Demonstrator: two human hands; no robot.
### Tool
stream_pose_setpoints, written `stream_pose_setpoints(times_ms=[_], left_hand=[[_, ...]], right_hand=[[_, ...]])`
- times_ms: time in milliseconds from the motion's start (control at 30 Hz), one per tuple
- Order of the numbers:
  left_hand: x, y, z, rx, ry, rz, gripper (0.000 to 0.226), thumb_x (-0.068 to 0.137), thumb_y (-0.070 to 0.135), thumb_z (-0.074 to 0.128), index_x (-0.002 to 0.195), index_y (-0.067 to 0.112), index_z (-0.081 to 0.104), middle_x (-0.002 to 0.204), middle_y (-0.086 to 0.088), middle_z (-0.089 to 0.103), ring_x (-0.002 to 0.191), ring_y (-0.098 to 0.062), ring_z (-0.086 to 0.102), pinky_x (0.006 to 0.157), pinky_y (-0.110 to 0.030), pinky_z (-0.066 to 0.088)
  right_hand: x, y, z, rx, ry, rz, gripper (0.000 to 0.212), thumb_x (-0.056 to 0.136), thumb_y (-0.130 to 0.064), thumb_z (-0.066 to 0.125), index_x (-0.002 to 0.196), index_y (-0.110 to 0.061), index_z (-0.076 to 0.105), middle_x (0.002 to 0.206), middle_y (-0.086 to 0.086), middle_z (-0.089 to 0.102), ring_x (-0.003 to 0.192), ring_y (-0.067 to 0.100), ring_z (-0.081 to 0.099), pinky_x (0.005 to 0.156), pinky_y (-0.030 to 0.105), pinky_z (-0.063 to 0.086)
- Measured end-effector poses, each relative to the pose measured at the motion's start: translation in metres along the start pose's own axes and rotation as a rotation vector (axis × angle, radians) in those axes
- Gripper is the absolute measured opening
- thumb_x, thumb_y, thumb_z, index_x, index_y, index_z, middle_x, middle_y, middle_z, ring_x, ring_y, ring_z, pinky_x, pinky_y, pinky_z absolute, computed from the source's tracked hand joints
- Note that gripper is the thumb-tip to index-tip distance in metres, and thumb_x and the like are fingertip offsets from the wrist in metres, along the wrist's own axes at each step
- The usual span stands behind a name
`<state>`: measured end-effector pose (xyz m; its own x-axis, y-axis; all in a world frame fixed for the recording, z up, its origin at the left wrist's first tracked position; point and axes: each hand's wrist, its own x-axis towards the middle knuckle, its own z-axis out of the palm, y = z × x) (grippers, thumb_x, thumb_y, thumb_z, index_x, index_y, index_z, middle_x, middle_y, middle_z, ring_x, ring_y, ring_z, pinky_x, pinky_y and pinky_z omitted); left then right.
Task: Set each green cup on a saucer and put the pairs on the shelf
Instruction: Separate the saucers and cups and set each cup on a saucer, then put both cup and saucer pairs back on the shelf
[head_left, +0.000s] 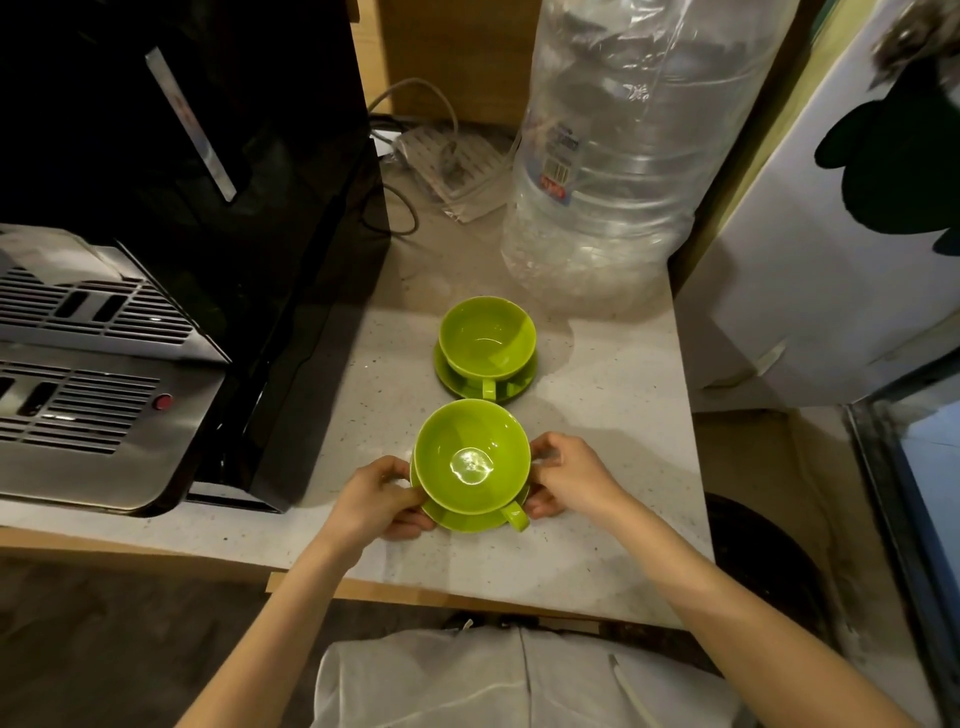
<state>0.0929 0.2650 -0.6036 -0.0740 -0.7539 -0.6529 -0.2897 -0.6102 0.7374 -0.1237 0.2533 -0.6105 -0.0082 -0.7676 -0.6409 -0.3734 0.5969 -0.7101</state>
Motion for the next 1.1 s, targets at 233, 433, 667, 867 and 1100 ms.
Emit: stream_pose_setpoints(times_ms=[233, 433, 667, 867, 1100], left_hand=[[-0.021, 0.002, -0.009, -0.131, -0.122, 0.034, 0.017, 0.080, 0.009, 0.062, 0.095, 0.007, 0.055, 0.063, -0.013, 0.073, 0.053, -0.018, 0.069, 0.057, -0.027, 0.059], [-0.039, 0.045, -0.012, -0.198, -0.128, 0.194, 0.013, 0.079, 0.006, 0.061, 0.090, 0.008, 0.056, 0.060, -0.012, 0.072, 0.050, -0.016, 0.067, 0.048, -0.022, 0.056], [-0.045, 0.127, -0.001, -0.321, -0.044, 0.440, 0.010, 0.078, 0.007, 0.062, 0.089, 0.008, 0.063, 0.050, -0.006, 0.068, 0.045, -0.010, 0.064, 0.043, -0.016, 0.051], [-0.066, 0.220, 0.006, -0.351, -0.028, 0.647, 0.007, 0.079, 0.006, 0.060, 0.079, 0.008, 0.066, 0.046, -0.004, 0.067, 0.039, -0.006, 0.060, 0.040, -0.012, 0.048], [-0.110, 0.327, 0.004, -0.366, -0.095, 0.863, 0.016, 0.081, 0.006, 0.057, 0.068, 0.003, 0.065, 0.041, -0.003, 0.064, 0.033, -0.004, 0.055, 0.038, -0.009, 0.045]], right_hand=[[-0.023, -0.001, -0.005, 0.121, -0.061, -0.044, 0.006, 0.086, -0.008, 0.057, 0.088, -0.014, 0.056, 0.046, 0.001, 0.067, 0.046, 0.016, 0.067, 0.059, 0.034, 0.061], [-0.050, -0.034, -0.030, 0.223, 0.015, -0.152, 0.012, 0.084, 0.000, 0.054, 0.093, -0.007, 0.058, 0.043, 0.001, 0.065, 0.040, 0.014, 0.064, 0.052, 0.030, 0.060], [-0.080, -0.100, -0.075, 0.434, 0.184, -0.364, 0.008, 0.085, 0.001, 0.055, 0.086, -0.005, 0.060, 0.038, -0.001, 0.062, 0.032, 0.008, 0.058, 0.037, 0.020, 0.052], [-0.116, -0.163, -0.121, 0.569, 0.291, -0.567, 0.017, 0.087, 0.000, 0.051, 0.073, -0.006, 0.059, 0.040, 0.003, 0.065, 0.034, 0.013, 0.062, 0.035, 0.017, 0.049], [-0.166, -0.246, -0.174, 0.661, 0.406, -0.794, 0.020, 0.085, -0.002, 0.056, 0.065, -0.002, 0.058, 0.036, 0.004, 0.062, 0.031, 0.011, 0.059, 0.033, 0.015, 0.047]])
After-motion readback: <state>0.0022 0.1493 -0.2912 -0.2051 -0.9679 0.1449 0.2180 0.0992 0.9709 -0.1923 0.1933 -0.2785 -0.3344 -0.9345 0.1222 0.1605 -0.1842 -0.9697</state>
